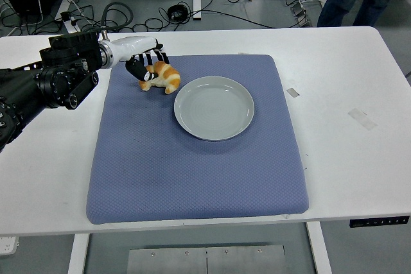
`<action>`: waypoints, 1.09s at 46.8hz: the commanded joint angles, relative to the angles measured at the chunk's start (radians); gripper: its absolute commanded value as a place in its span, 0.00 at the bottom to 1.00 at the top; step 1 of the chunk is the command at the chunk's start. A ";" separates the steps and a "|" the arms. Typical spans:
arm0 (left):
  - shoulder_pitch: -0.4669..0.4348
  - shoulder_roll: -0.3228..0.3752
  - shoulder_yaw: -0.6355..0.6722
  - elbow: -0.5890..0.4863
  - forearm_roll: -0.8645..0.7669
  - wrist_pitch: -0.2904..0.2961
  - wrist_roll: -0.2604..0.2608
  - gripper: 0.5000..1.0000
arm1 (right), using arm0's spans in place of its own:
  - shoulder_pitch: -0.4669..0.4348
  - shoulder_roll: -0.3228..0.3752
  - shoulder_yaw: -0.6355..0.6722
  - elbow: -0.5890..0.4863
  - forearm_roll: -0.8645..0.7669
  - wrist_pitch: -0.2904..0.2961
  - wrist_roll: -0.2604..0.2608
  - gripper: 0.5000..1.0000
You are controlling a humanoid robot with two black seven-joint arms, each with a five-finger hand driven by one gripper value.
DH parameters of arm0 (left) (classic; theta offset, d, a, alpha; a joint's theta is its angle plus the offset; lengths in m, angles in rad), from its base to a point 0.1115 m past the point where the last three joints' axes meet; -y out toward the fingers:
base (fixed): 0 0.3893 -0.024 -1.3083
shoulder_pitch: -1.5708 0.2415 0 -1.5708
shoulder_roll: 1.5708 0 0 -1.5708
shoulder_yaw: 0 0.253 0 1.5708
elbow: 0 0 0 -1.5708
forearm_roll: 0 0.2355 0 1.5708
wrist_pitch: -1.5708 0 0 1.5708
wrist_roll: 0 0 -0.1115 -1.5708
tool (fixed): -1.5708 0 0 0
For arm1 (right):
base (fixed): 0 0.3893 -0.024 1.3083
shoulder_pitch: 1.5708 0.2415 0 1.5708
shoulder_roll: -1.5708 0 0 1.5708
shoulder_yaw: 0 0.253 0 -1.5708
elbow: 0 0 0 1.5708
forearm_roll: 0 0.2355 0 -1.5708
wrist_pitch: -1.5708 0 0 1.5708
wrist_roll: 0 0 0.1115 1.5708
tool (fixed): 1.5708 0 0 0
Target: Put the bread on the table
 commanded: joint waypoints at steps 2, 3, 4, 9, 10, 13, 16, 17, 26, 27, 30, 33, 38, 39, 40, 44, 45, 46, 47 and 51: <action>0.004 0.000 0.000 0.000 0.000 0.000 0.002 0.00 | 0.000 0.000 0.000 0.000 0.000 0.001 0.000 1.00; 0.007 0.000 0.000 0.000 0.000 0.000 0.002 0.00 | 0.000 0.000 0.000 0.000 0.000 0.000 0.000 1.00; 0.009 0.000 0.000 0.000 0.000 0.000 0.002 0.00 | 0.000 0.000 0.000 0.000 0.000 0.000 0.000 1.00; 0.010 0.002 0.000 0.000 0.000 0.000 0.002 0.00 | 0.000 0.000 0.000 0.000 0.000 0.000 0.000 1.00; 0.010 0.002 0.000 0.000 0.000 0.000 0.002 0.00 | 0.000 0.000 0.000 0.000 0.000 0.001 0.000 1.00; 0.010 0.002 -0.003 0.000 0.000 0.000 0.003 0.00 | 0.000 0.000 0.000 0.000 0.000 0.000 0.000 1.00; 0.012 0.002 -0.003 0.002 0.000 0.000 0.013 0.00 | 0.000 0.000 0.000 0.000 0.000 0.000 0.000 1.00; 0.013 0.002 -0.003 0.002 0.000 0.000 0.019 0.00 | 0.000 0.000 0.000 0.000 0.000 0.001 0.000 1.00; 0.003 0.005 -0.008 0.000 -0.018 -0.009 0.030 0.72 | 0.000 0.000 0.000 0.000 0.000 0.000 0.000 1.00; 0.001 0.005 -0.008 0.000 -0.024 -0.015 0.030 0.78 | 0.000 0.000 0.000 0.000 0.000 0.000 0.000 1.00; -0.002 0.009 -0.009 0.000 -0.058 -0.040 0.030 0.92 | 0.000 0.000 0.000 0.000 0.000 0.000 0.000 1.00; -0.007 0.015 -0.008 0.000 -0.095 -0.070 0.030 0.94 | 0.000 0.000 0.000 0.000 0.000 0.001 0.000 1.00; -0.011 0.015 -0.009 0.000 -0.135 -0.089 0.030 0.95 | 0.000 0.000 0.000 0.000 0.000 0.000 0.000 1.00; -0.014 0.017 -0.009 0.000 -0.138 -0.089 0.030 0.95 | 0.000 0.000 0.000 0.000 0.000 0.000 0.000 1.00; -0.019 0.018 -0.009 0.000 -0.141 -0.089 0.030 0.95 | 0.000 0.000 0.000 0.000 0.000 0.001 0.000 1.00; -0.042 0.032 -0.018 0.000 -0.152 -0.090 0.030 0.95 | 0.000 0.000 0.000 0.000 0.000 0.000 0.000 1.00; -0.048 0.035 -0.023 0.000 -0.159 -0.089 0.030 0.95 | 0.000 0.000 0.000 0.000 0.000 0.000 0.000 1.00; -0.054 0.038 -0.029 0.000 -0.169 -0.090 0.030 0.95 | 0.000 0.000 0.000 0.000 0.000 0.000 0.000 1.00; -0.063 0.040 -0.035 0.000 -0.179 -0.090 0.030 0.95 | 0.000 0.000 0.000 0.000 0.000 0.000 0.000 1.00; -0.102 0.046 -0.061 0.000 -0.238 -0.089 0.030 0.95 | 0.000 0.000 0.000 0.000 0.000 0.001 0.000 1.00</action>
